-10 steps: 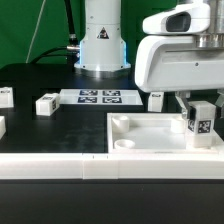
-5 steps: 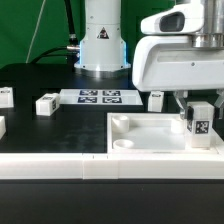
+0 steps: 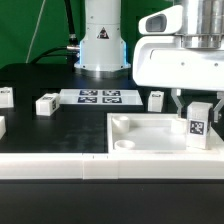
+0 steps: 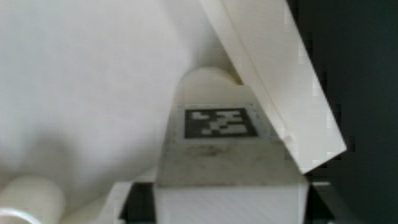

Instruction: Assemble one leg

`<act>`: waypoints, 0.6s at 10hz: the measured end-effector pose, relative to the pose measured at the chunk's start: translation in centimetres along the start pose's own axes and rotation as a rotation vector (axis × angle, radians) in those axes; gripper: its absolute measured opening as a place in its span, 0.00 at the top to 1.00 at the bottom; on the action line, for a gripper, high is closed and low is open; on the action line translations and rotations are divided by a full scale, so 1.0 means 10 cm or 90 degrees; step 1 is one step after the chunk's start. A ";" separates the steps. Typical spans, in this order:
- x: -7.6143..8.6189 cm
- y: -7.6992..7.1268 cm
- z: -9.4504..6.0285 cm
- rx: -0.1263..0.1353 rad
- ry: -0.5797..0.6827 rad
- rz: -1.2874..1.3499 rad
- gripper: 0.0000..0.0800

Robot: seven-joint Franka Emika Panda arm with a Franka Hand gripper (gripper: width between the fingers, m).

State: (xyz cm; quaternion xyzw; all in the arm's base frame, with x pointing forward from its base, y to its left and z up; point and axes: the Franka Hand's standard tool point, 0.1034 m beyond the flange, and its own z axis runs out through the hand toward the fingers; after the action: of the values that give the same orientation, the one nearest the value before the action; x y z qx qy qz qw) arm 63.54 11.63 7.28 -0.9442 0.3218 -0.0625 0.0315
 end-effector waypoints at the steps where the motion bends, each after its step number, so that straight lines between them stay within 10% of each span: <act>1: 0.00 0.01 0.00 -0.001 -0.002 0.082 0.64; 6: -0.01 0.04 0.00 -0.008 -0.007 0.401 0.64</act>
Offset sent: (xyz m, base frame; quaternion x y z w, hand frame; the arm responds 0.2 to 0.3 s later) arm -0.0062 -0.0023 -0.0005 -0.0358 0.0032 0.2946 0.9549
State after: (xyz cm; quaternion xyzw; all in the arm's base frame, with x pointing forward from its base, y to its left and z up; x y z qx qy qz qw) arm 63.23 11.32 7.25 -0.7988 0.5984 -0.0424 0.0453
